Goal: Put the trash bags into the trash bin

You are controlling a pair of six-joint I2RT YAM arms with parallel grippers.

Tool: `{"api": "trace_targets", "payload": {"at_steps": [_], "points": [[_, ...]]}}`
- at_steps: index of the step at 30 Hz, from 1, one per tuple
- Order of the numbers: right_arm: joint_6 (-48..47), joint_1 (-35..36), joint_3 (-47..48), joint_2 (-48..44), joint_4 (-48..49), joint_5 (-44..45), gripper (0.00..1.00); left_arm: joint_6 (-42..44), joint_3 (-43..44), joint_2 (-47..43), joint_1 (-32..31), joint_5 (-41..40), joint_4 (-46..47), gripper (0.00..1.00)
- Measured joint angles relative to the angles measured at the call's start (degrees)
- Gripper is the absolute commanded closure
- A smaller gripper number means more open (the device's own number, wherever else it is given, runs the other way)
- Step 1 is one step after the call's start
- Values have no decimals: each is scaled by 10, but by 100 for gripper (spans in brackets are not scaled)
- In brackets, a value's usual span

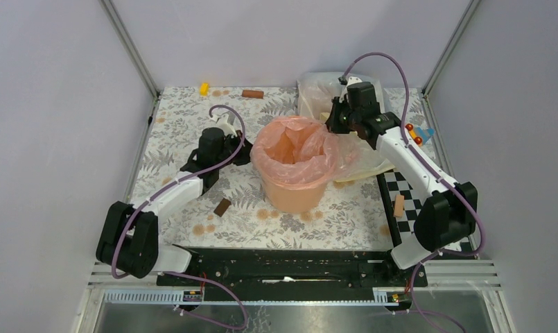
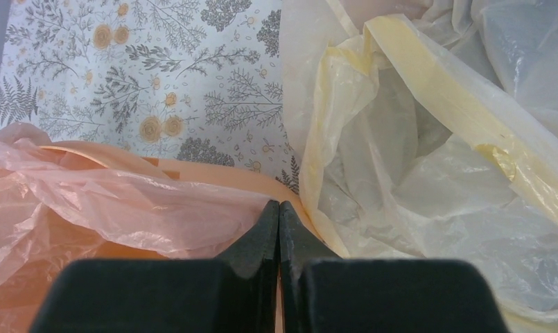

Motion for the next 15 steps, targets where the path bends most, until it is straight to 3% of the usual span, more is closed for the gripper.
{"api": "trace_targets", "payload": {"at_steps": [6,15], "points": [[15,-7,-44,-1,43,-38,100,-12,-21,15,1,16,60,100],[57,-11,-118,-44,124,-61,100,-12,-30,29,2,23,75,100]]}}
